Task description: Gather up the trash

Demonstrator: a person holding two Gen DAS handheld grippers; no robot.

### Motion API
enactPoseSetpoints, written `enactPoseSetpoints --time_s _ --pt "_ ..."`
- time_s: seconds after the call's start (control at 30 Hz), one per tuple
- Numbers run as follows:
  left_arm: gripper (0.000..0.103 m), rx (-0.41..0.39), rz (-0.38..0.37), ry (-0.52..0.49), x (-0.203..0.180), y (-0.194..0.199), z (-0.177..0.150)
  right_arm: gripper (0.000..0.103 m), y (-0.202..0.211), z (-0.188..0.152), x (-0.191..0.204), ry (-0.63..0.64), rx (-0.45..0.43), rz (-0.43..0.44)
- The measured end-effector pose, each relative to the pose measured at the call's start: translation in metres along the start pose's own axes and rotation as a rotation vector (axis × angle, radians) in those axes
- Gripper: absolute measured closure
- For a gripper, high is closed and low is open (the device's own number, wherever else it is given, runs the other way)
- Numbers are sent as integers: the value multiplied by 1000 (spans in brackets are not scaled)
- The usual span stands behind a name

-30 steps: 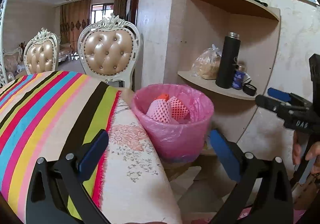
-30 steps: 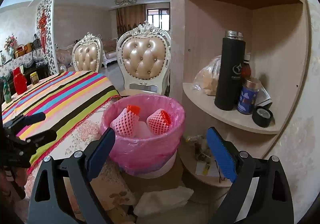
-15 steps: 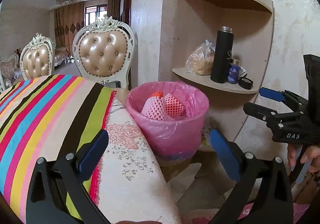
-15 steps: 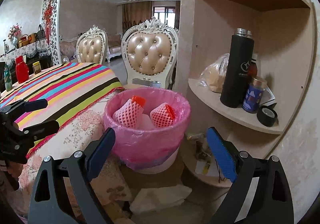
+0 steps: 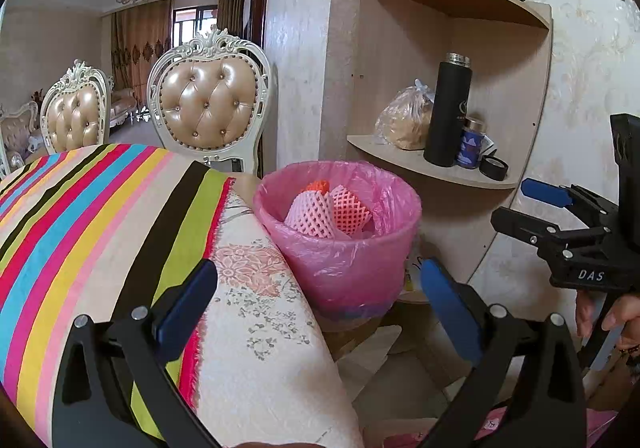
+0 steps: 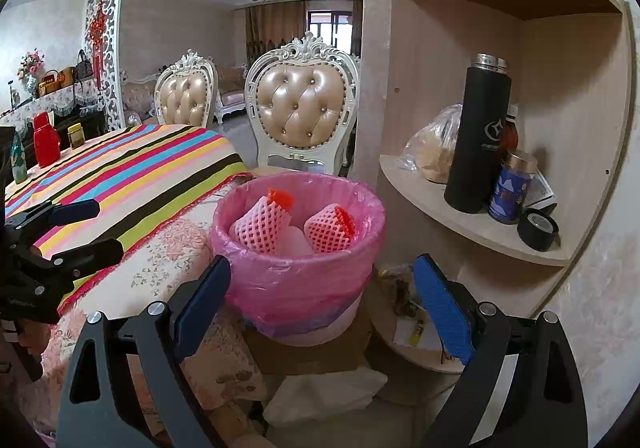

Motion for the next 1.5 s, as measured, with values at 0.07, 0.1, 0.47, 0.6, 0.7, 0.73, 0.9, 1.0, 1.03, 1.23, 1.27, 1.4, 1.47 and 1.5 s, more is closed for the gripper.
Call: enactPoseSetpoints --time_s 0.07,0.1,0.47,0.6,0.7,0.73,0.9,1.0,1.03,1.23,1.27,1.4,1.47,1.5 --pt "5 -2 1 -3 0 0 0 15 0 0 0 0 1 3" --pt "5 -2 3 -3 -1 -1 1 15 1 -1 1 1 2 3" --pt "5 1 4 -5 -1 -2 -1 15 0 0 2 3 6 12" --pt "5 0 5 -5 -1 -2 -1 15 0 -2 3 0 10 11" --pt "5 1 4 -5 -2 -2 0 15 0 -2 4 0 10 13" --pt "5 2 5 -6 -2 -2 0 15 0 -2 4 0 10 13" --pt "5 -1 4 -8 -2 -2 -1 15 0 -3 3 -2 11 14" --pt "5 -3 4 -9 -3 -1 -2 15 0 -3 4 -4 14 15" --pt "5 -4 4 -9 -3 -1 -2 15 -1 -3 4 -3 14 15" --pt "5 -6 5 -12 -4 1 -3 15 -1 -2 6 5 13 25" --pt "5 -7 3 -13 -5 1 -2 15 -1 -2 6 6 14 25" --pt "5 -1 -8 -12 -5 0 -2 15 -2 -3 7 5 19 28" --pt "5 4 -9 -14 -6 -1 -3 15 -2 -3 8 7 21 31" --pt "5 8 -13 -18 -6 -2 -3 15 -3 -4 8 6 23 32"
Point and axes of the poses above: each gripper's, at about its wrist camera, not at the fingertips, and y roughly against the way its jaws point, x to its left, z to its top, the point moved 1 cm from there along -y, roughly the way its jaws point, and after that the axes turned 10 degrees about -x, right-handed, at the moved point
